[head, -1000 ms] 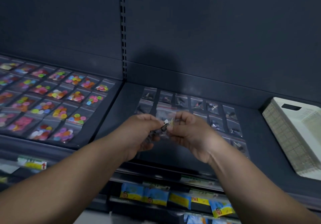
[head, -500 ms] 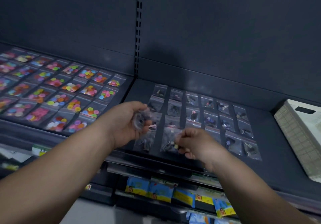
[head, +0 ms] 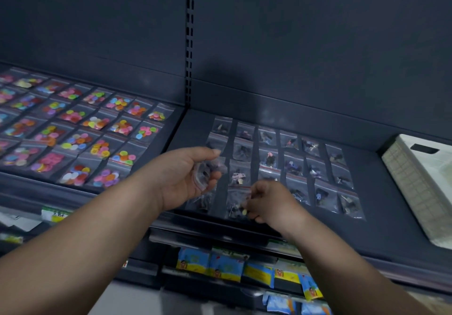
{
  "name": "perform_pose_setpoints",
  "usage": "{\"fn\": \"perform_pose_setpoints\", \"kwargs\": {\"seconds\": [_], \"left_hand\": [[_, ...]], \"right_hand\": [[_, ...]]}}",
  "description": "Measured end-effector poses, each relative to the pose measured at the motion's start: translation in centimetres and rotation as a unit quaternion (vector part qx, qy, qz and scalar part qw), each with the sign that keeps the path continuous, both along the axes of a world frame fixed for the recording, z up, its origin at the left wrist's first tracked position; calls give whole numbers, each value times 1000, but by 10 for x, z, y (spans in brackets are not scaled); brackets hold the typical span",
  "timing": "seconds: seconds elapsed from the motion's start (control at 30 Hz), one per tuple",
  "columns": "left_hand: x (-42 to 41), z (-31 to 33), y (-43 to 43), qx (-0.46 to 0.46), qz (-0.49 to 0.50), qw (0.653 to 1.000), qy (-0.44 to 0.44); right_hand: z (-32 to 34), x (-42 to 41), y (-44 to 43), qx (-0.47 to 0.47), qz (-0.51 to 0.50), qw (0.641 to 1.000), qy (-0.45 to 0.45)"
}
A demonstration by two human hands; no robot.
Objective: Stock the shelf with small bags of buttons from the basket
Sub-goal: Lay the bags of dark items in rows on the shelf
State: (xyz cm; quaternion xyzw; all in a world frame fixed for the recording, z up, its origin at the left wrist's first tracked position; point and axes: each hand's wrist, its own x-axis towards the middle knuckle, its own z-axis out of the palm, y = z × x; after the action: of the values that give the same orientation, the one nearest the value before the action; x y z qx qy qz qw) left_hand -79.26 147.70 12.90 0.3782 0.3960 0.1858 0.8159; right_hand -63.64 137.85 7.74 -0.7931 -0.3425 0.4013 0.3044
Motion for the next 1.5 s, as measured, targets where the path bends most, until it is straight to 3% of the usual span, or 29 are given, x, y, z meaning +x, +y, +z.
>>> {"fn": "perform_pose_setpoints", "kwargs": {"seconds": [0.33,0.43,0.5,0.57,0.67,0.77,0.9,1.03,1.3,1.4,1.5], "left_hand": [[8,0,-5,-9,-24,1000,15],[11,1,-6,-16,-36,999,14],[14,1,-8,-11,-50,999,18],[18,1,-12,-2,-68,997,19],[25,3,-19,15,-126,992,10],[30,4,-23,38,-156,987,8],[37,2,-29,98,-131,983,84],[46,-3,-30,149,-114,974,123],[57,0,-38,246,-173,940,163],[59,1,-39,276,-199,922,183],[61,2,-41,268,-192,927,180]], "right_hand": [[-7,5,-1,-13,13,995,-103],[0,8,-6,76,-6,988,-137],[14,6,-8,191,-24,979,-68],[29,1,-8,242,-4,970,14],[38,-2,-8,250,43,966,45],[39,0,-9,265,-12,960,90],[37,11,-18,244,-88,939,225],[38,19,-27,224,-98,922,299],[38,25,-36,199,-107,930,291],[39,28,-39,193,-88,948,238],[39,31,-39,191,-109,948,229]]}}
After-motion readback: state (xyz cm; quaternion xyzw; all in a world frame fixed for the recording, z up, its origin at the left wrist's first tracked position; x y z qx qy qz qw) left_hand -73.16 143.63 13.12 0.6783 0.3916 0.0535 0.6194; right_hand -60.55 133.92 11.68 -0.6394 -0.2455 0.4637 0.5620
